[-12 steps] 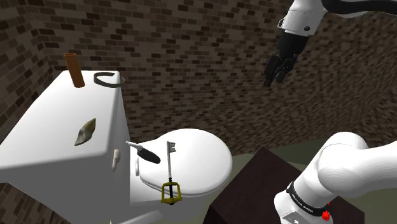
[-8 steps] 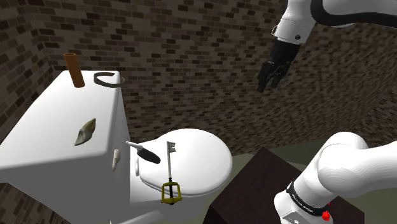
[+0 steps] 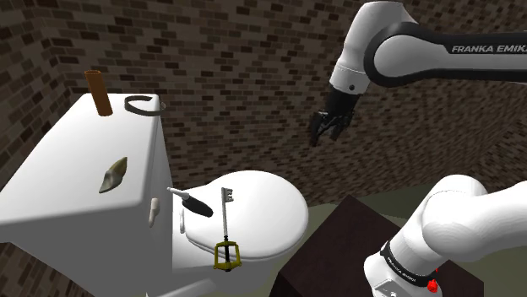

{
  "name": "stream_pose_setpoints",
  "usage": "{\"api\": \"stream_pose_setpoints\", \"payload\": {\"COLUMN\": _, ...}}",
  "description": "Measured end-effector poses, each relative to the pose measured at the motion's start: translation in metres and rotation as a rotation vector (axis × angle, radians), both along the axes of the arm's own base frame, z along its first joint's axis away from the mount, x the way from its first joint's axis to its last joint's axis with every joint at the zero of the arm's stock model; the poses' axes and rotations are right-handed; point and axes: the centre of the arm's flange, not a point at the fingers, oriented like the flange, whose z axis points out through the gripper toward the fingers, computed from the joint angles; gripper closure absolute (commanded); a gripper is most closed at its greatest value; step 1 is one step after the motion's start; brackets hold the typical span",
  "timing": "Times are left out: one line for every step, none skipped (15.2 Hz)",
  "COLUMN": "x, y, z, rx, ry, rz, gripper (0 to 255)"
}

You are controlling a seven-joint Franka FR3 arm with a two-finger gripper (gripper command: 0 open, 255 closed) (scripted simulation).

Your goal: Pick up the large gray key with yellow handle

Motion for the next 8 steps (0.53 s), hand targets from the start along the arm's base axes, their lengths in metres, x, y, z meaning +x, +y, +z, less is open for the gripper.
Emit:
{"api": "stream_pose_setpoints", "payload": {"x": 0.004, "y": 0.005, "z": -0.010, "rx": 0.001, "ry": -0.004, "rz": -0.011, "gripper": 0}}
{"api": "stream_pose_setpoints", "payload": {"x": 0.010, "y": 0.011, "z": -0.021, "rx": 0.003, "ry": -0.007, "rz": -0.021, "gripper": 0}}
{"api": "stream_pose_setpoints", "payload": {"x": 0.015, "y": 0.014, "z": -0.031, "rx": 0.004, "ry": -0.011, "rz": -0.032, "gripper": 0}}
{"api": "stream_pose_setpoints", "payload": {"x": 0.022, "y": 0.018, "z": -0.040, "rx": 0.005, "ry": -0.014, "rz": -0.042, "gripper": 0}}
{"api": "stream_pose_setpoints", "payload": {"x": 0.025, "y": 0.023, "z": -0.051, "rx": 0.007, "ry": -0.018, "rz": -0.052, "gripper": 0}}
{"api": "stream_pose_setpoints", "payload": {"x": 0.028, "y": 0.027, "z": -0.064, "rx": 0.007, "ry": -0.021, "rz": -0.063, "gripper": 0}}
{"api": "stream_pose_setpoints", "payload": {"x": 0.036, "y": 0.033, "z": -0.073, "rx": 0.009, "ry": -0.026, "rz": -0.073, "gripper": 0}}
{"api": "stream_pose_setpoints", "payload": {"x": 0.043, "y": 0.039, "z": -0.086, "rx": 0.010, "ry": -0.029, "rz": -0.083, "gripper": 0}}
